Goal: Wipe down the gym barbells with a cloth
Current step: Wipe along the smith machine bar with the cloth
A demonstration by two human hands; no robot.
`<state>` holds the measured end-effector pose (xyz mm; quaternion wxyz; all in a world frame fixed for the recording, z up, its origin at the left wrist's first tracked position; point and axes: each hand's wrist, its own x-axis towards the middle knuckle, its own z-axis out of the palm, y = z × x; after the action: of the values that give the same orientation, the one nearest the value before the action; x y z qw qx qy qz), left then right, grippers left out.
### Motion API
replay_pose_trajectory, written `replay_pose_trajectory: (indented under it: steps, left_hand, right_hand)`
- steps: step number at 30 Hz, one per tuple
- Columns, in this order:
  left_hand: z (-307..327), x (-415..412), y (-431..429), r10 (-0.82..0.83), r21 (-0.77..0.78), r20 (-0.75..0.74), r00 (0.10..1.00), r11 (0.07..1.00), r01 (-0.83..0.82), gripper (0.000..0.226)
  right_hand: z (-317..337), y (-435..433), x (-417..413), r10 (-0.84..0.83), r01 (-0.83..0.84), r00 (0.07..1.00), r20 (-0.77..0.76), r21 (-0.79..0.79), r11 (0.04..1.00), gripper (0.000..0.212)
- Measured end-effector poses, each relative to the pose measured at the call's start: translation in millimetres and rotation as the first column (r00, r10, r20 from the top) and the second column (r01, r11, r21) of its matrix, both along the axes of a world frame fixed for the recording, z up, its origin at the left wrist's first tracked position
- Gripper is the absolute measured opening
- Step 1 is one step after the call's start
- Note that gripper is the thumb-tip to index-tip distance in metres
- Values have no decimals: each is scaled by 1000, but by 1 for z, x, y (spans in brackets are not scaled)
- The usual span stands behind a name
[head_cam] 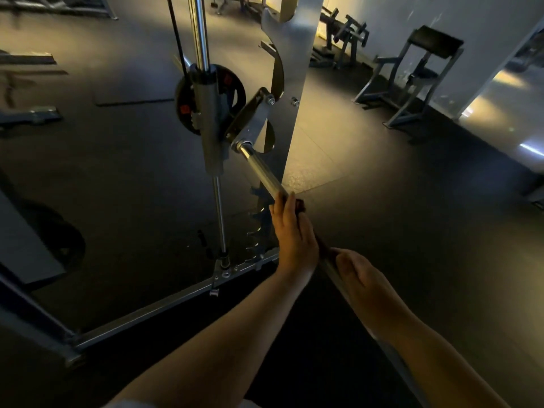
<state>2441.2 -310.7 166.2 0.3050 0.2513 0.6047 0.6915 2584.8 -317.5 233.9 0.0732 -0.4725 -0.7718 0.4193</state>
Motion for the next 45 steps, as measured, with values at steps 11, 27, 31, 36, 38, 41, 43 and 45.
replay_pose_trajectory:
  steps: [11, 27, 31, 36, 38, 41, 43, 45]
  left_hand:
    - [-4, -22, 12, -5, 3, -22, 1000, 1000, 5, 52]
    - [-10, -164, 75, -3, -31, -197, 980, 1000, -3, 44]
    - [-16, -180, 82, -6, -20, -235, 972, 1000, 1, 43]
    - [1, -147, 62, -78, -104, -379, 922, 994, 41, 45]
    - [0, -125, 39, -229, -185, -632, 740, 972, 143, 46]
    - [2, -137, 23, -316, -224, -825, 469, 944, 241, 44]
    - [14, -166, 38, -334, -252, -887, 320, 929, 270, 41]
    - [29, -194, 58, -404, -344, -893, 200, 897, 277, 40]
  right_hand:
    - [-2, 32, -54, -12, 11, 1000, 20, 33, 999, 39]
    - [-10, 36, -67, 28, -34, 996, 81, 75, 997, 21]
    - [-8, 34, -66, 17, -24, 997, 72, 100, 995, 18]
    - [-8, 32, -66, 7, -16, 997, 72, 136, 991, 17]
    - [-8, 33, -66, 2, -13, 997, 74, 140, 990, 16]
    - [-9, 33, -65, 11, -25, 995, 97, 138, 990, 18]
    - [-9, 33, -65, 1, -14, 995, 98, 135, 991, 18]
    - [-9, 32, -65, -8, -5, 996, 92, 135, 991, 19]
